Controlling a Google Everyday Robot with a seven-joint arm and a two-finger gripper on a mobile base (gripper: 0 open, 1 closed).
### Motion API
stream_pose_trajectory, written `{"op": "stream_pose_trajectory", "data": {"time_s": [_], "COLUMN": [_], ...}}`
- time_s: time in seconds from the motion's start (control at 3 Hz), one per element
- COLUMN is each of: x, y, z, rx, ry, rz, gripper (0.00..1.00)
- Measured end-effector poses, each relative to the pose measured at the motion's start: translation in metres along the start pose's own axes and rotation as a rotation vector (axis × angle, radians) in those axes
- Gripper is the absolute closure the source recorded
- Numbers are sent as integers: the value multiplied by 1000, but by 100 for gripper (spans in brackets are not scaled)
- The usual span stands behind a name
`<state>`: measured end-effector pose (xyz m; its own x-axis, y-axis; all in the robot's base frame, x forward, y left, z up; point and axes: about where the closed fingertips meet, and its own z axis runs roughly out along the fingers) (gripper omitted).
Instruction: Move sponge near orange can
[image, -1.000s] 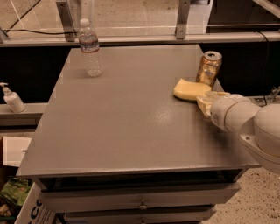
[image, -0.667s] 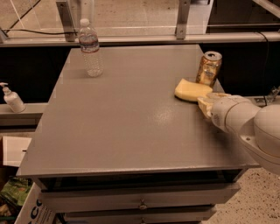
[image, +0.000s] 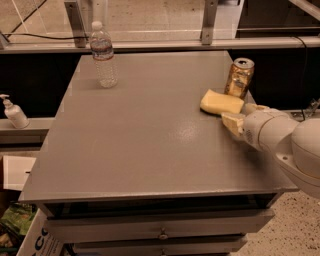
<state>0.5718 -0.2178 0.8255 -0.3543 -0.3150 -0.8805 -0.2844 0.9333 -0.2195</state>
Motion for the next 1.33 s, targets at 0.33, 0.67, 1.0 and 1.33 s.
{"op": "stream_pose_trajectory", "data": {"time_s": [0.33,0.67,1.0,1.33], "x": [-1,-4,-4,-40], "y": [-2,-4,-4,-11], "z": [-2,-4,-4,-6], "rx": [1,2,1,-30], "ry": [1,-3,-4,-70], "rz": [1,0,-1,-20], "gripper": [0,0,0,0]}}
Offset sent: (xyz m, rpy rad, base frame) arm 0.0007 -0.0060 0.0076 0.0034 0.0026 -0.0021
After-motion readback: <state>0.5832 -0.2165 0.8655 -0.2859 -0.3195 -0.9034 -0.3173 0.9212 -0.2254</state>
